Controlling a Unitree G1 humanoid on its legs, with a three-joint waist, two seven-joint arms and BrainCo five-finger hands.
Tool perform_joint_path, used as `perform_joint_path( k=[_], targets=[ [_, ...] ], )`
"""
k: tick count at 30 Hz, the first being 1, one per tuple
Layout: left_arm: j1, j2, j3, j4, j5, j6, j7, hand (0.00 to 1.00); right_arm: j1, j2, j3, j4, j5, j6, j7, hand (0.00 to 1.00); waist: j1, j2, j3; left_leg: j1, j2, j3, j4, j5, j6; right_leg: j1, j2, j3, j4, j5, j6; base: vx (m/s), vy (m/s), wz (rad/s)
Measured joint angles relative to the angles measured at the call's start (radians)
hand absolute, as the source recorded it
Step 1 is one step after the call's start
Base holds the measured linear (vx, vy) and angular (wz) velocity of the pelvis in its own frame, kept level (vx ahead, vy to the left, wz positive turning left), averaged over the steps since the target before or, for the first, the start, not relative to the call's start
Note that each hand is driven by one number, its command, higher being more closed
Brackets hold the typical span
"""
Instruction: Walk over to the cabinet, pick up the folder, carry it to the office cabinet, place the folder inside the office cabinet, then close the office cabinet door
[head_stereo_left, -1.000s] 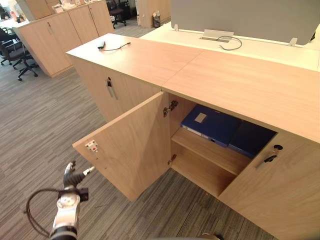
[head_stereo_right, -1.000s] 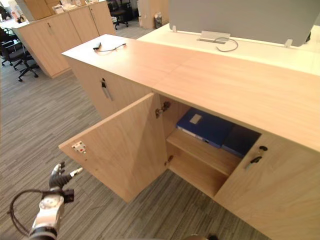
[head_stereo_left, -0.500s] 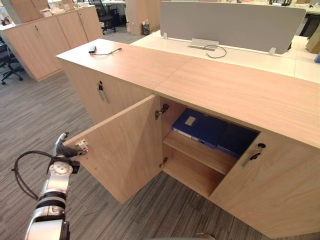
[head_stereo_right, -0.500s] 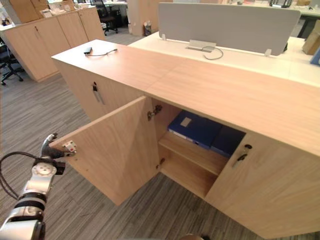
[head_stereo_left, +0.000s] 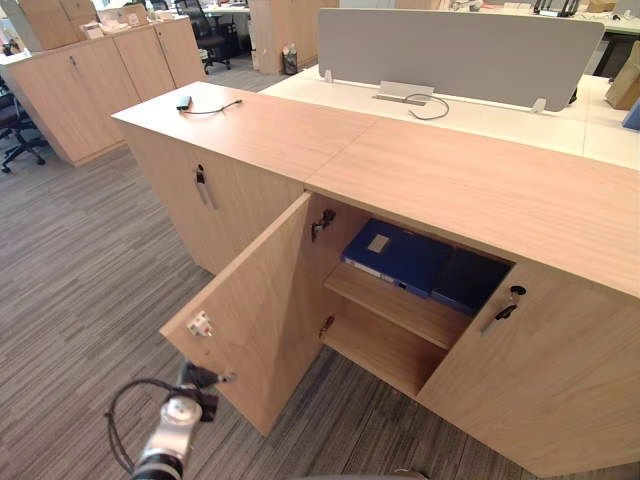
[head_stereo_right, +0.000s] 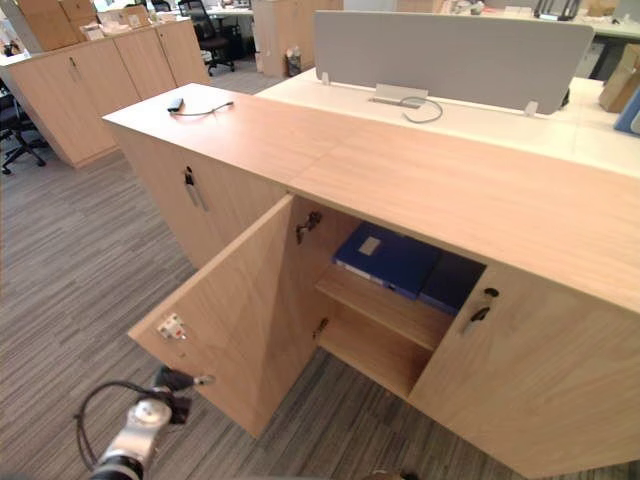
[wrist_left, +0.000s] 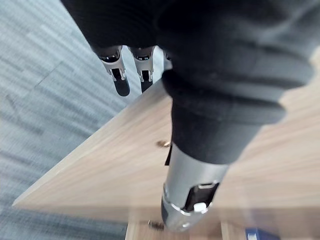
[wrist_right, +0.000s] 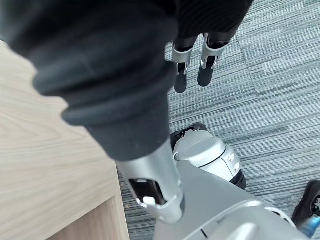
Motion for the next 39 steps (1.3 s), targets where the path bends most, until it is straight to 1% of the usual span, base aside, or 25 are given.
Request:
perform_joint_path(
  k=[2, 3, 5, 7, 8, 10, 11, 12, 14, 16, 18, 20, 22, 24, 26, 28, 30, 31, 32, 34, 35, 36, 37, 38, 39],
  targets=[
    [0.034, -0.037, -0.034, -0.004, -0.005, 0.0, -0.017, 0.0, -0.003, 0.0, 0.007, 0.0, -0.016, 0.0, -0.001, 0.0, -0.001, 0.0, 0.0, 0.0, 0.001, 0.0, 0.002, -0.001, -0.002, 0.0, 0.0, 0.0, 0.0, 0.0, 0.0, 0.01, -0.003, -0.02],
    [0.068, -0.07, -0.066, -0.022, -0.032, 0.0, -0.037, 0.0, -0.004, 0.001, 0.025, 0.0, -0.017, -0.001, -0.001, 0.0, -0.001, 0.0, 0.0, 0.0, 0.0, 0.0, 0.003, -0.002, -0.001, 0.0, 0.0, 0.0, 0.0, 0.0, 0.0, 0.0, 0.0, 0.0],
    [0.108, -0.096, -0.105, -0.056, -0.05, 0.0, -0.053, 0.0, -0.004, 0.007, 0.03, 0.0, -0.017, -0.001, -0.001, 0.0, -0.002, -0.001, 0.001, -0.001, 0.001, -0.001, 0.003, -0.003, -0.001, 0.0, 0.0, 0.0, 0.0, 0.0, 0.0, 0.0, 0.0, 0.0],
    [0.17, -0.127, -0.162, -0.144, -0.085, 0.0, -0.085, 0.0, -0.003, 0.015, 0.043, 0.0, -0.019, -0.001, -0.002, 0.0, -0.003, -0.001, 0.001, -0.002, 0.001, -0.003, 0.004, -0.003, 0.0, 0.0, 0.0, 0.0, 0.002, 0.0, 0.0, 0.0, 0.0, 0.0],
    [0.186, -0.13, -0.177, -0.175, -0.092, 0.0, -0.091, 0.0, -0.003, 0.017, 0.048, 0.0, -0.019, -0.001, -0.002, 0.0, -0.004, -0.002, 0.001, -0.002, 0.001, -0.003, 0.004, -0.004, 0.0, 0.0, 0.0, 0.0, 0.002, 0.0, 0.0, 0.0, 0.0, 0.0],
    [0.24, -0.131, -0.231, -0.296, -0.141, -0.005, -0.131, 0.0, -0.003, 0.023, 0.058, 0.0, -0.02, -0.001, -0.002, 0.0, -0.001, -0.001, 0.001, -0.002, 0.002, -0.005, 0.005, -0.004, 0.0, 0.0, 0.0, -0.001, 0.003, -0.001, -0.001, 0.0, 0.0, 0.0],
    [0.251, -0.131, -0.239, -0.318, -0.15, -0.008, -0.137, 0.0, -0.002, 0.025, 0.058, 0.0, -0.02, -0.001, -0.002, 0.0, 0.0, -0.001, 0.001, -0.002, 0.002, -0.005, 0.005, -0.004, 0.0, 0.0, 0.0, -0.001, 0.004, -0.001, -0.001, 0.0, 0.0, 0.0],
    [0.263, -0.131, -0.254, -0.347, -0.166, -0.014, -0.163, 0.0, -0.002, 0.03, 0.059, -0.002, -0.027, -0.001, -0.002, 0.0, 0.002, -0.001, 0.001, -0.002, 0.003, -0.006, 0.005, -0.004, 0.0, 0.0, 0.0, -0.001, 0.005, -0.002, -0.003, 0.0, 0.0, 0.0],
    [0.264, -0.13, -0.264, -0.35, -0.18, -0.015, -0.176, 0.0, -0.002, 0.037, 0.074, -0.009, -0.039, -0.001, -0.005, 0.0, 0.004, -0.001, 0.001, -0.002, 0.004, -0.006, 0.005, -0.004, 0.0, 0.001, 0.001, -0.001, 0.006, -0.002, -0.003, 0.0, 0.0, 0.0],
    [0.279, -0.124, -0.271, -0.384, -0.193, -0.014, -0.189, 0.0, 0.01, 0.036, 0.137, -0.048, -0.055, -0.004, -0.009, 0.0, 0.004, -0.002, 0.002, -0.001, 0.009, -0.002, 0.004, -0.004, 0.0, 0.0, 0.006, -0.001, 0.005, -0.003, -0.005, 0.0, -0.005, -0.03],
    [0.298, -0.118, -0.268, -0.426, -0.194, -0.013, -0.191, 0.0, 0.018, 0.035, 0.184, -0.074, -0.053, -0.018, -0.009, 0.0, 0.004, -0.002, 0.002, 0.0, 0.022, 0.014, 0.003, -0.006, -0.006, -0.004, 0.02, 0.002, 0.003, -0.003, -0.005, 0.01, -0.013, -0.14],
    [0.306, -0.107, -0.266, -0.446, -0.192, -0.012, -0.199, 0.0, 0.014, 0.032, 0.222, -0.08, -0.051, -0.035, -0.008, 0.0, 0.008, -0.002, 0.002, 0.006, 0.046, 0.051, 0.004, -0.01, -0.017, -0.027, 0.049, 0.029, 0.003, -0.003, -0.005, 0.02, -0.031, -0.44],
    [0.304, -0.107, -0.263, -0.447, -0.192, -0.006, -0.209, 0.0, 0.012, 0.033, 0.229, -0.08, -0.051, -0.043, 0.0, 0.0, 0.009, 0.0, 0.003, 0.012, 0.072, 0.091, 0.004, -0.014, -0.028, -0.053, 0.075, 0.033, 0.015, -0.003, -0.012, 0.02, -0.046, -0.57],
    [0.302, -0.109, -0.254, -0.453, -0.191, 0.003, -0.213, 0.0, 0.013, 0.033, 0.231, -0.081, -0.053, -0.043, 0.012, 0.0, 0.008, 0.008, 0.009, 0.033, 0.104, 0.147, 0.004, -0.023, -0.042, -0.096, 0.089, -0.015, 0.08, -0.024, -0.046, 0.03, -0.069, -0.67],
    [0.295, -0.112, -0.25, -0.468, -0.191, 0.009, -0.215, 0.0, 0.019, 0.037, 0.22, -0.078, -0.053, -0.043, 0.021, 0.0, 0.002, 0.013, 0.014, 0.037, 0.126, 0.174, 0.005, -0.027, -0.05, -0.126, 0.102, -0.032, 0.12, -0.045, -0.065, 0.05, -0.099, -0.43],
    [0.279, -0.12, -0.243, -0.468, -0.193, 0.014, -0.218, 0.0, 0.023, 0.04, 0.213, -0.075, -0.053, -0.04, 0.021, 0.0, -0.005, 0.016, 0.018, 0.034, 0.142, 0.185, 0.006, -0.025, -0.062, -0.143, 0.113, -0.034, 0.141, -0.062, -0.067, 0.06, -0.105, -0.19],
    [0.261, -0.133, -0.212, -0.468, -0.218, 0.019, -0.218, 0.0, 0.033, 0.041, 0.207, -0.073, -0.053, -0.039, 0.021, 0.0, -0.018, 0.03, 0.024, 0.033, 0.175, 0.191, 0.014, -0.03, -0.075, -0.157, 0.136, -0.041, 0.178, -0.101, -0.076, 0.08, -0.129, -0.09],
    [0.257, -0.139, -0.201, -0.468, -0.231, 0.02, -0.217, 0.0, 0.035, 0.042, 0.205, -0.071, -0.053, -0.039, 0.021, 0.0, -0.019, 0.033, 0.023, 0.031, 0.185, 0.193, 0.022, -0.034, -0.074, -0.163, 0.142, -0.042, 0.189, -0.113, -0.079, 0.07, -0.11, -0.06],
    [0.252, -0.143, -0.181, -0.468, -0.242, 0.021, -0.212, 0.0, 0.035, 0.044, 0.202, -0.067, -0.053, -0.039, 0.021, 0.0, -0.02, 0.036, 0.023, 0.024, 0.2, 0.196, 0.04, -0.047, -0.067, -0.172, 0.15, -0.043, 0.205, -0.132, -0.085, 0.09, -0.167, -0.13],
    [0.241, -0.146, -0.139, -0.465, -0.282, 0.023, -0.195, 0.0, 0.031, 0.047, 0.203, -0.064, -0.05, -0.039, 0.021, 0.0, -0.022, 0.045, 0.012, -0.023, 0.252, 0.202, 0.137, -0.067, -0.04, -0.191, 0.185, -0.043, 0.218, -0.163, -0.101, 0.12, -0.222, -0.22],
    [0.238, -0.148, -0.125, -0.466, -0.298, 0.024, -0.182, 0.0, 0.025, 0.044, 0.203, -0.051, -0.045, -0.042, 0.02, 0.0, -0.022, 0.049, 0.01, -0.049, 0.281, 0.202, 0.199, -0.081, -0.015, -0.19, 0.205, -0.043, 0.215, -0.171, -0.109, 0.21, -0.334, -0.28],
    [0.237, -0.154, -0.114, -0.465, -0.322, 0.024, -0.163, 0.0, 0.019, 0.038, 0.203, -0.031, -0.019, -0.041, 0.017, 0.0, -0.021, 0.059, 0.005, -0.088, 0.33, 0.199, 0.303, -0.084, 0.03, -0.174, 0.241, -0.044, 0.205, -0.179, -0.12, 0.21, -0.3, -0.29],
    [0.237, -0.157, -0.111, -0.466, -0.332, 0.024, -0.157, 0.0, 0.017, 0.038, 0.203, -0.028, -0.012, -0.041, 0.015, 0.0, -0.018, 0.06, 0.004, -0.098, 0.347, 0.199, 0.342, -0.078, 0.062, -0.166, 0.253, -0.046, 0.198, -0.181, -0.124, 0.29, -0.364, -0.41],
    [0.236, -0.162, -0.106, -0.464, -0.346, 0.024, -0.149, 0.0, 0.013, 0.037, 0.212, -0.029, -0.009, -0.042, 0.01, 0.0, -0.017, 0.061, 0.005, -0.114, 0.379, 0.196, 0.424, -0.048, 0.108, -0.136, 0.274, -0.056, 0.183, -0.187, -0.139, 0.22, -0.244, -0.37],
    [0.242, -0.172, -0.091, -0.459, -0.353, 0.029, -0.123, 0.0, 0.014, 0.034, 0.216, -0.029, -0.002, -0.044, 0.007, 0.0, -0.017, 0.064, 0.006, -0.124, 0.397, 0.194, 0.473, -0.028, 0.138, -0.116, 0.286, -0.055, 0.169, -0.19, -0.145, 0.28, -0.308, -0.39]
  ],
)
